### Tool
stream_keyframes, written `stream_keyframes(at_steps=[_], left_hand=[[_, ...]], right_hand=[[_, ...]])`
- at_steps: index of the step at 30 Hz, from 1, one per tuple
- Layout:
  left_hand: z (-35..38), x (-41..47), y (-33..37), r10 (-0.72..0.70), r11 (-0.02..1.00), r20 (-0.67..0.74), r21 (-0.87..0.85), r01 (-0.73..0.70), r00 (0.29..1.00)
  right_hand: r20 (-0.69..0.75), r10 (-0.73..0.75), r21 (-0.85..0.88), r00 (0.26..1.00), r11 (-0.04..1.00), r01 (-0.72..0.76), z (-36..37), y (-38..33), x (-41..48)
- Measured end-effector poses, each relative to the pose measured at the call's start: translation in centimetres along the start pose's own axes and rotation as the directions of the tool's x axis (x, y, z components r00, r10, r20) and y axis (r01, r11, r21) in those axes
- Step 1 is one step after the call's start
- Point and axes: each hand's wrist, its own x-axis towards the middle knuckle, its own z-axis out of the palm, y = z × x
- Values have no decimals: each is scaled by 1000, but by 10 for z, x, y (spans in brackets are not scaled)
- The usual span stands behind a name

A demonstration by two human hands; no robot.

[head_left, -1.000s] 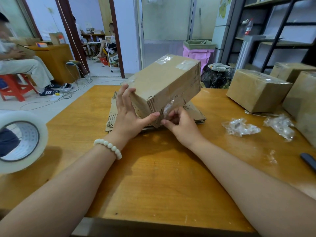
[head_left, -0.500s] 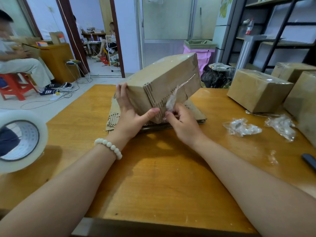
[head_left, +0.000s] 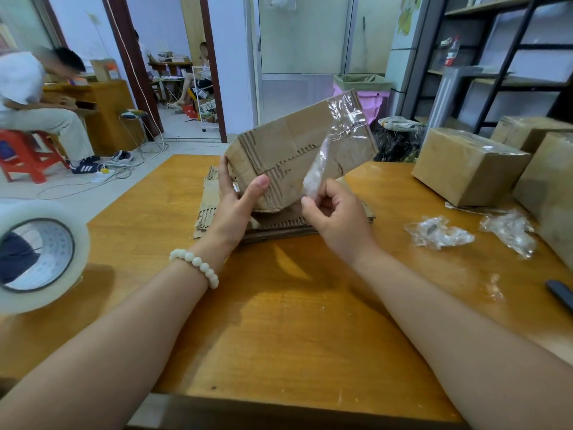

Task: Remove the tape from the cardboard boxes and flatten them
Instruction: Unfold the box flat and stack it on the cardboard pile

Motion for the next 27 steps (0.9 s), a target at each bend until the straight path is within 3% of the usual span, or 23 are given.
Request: stream_keyframes(at_steps=[6, 11, 15, 22, 27], left_hand=[[0, -4, -5, -46, 988, 119, 150, 28, 992], [2, -2, -5, -71, 985, 86, 166, 56, 994], [2, -1, -4, -71, 991, 67, 119, 63, 995], [4, -5, -2, -52, 984, 76, 172, 38, 996], [2, -4, -2, -66, 983, 73, 176, 52, 995]], right_hand=[[22, -62, -41, 998, 997, 63, 5, 3, -4], [-62, -175, -234, 983, 960, 156, 7, 12, -2], [-22, -192, -332, 981, 927, 174, 7, 12, -1], [70, 42, -144, 997, 989, -32, -5, 7, 1], [51, 239, 248, 970, 937, -244, -8, -1, 1]])
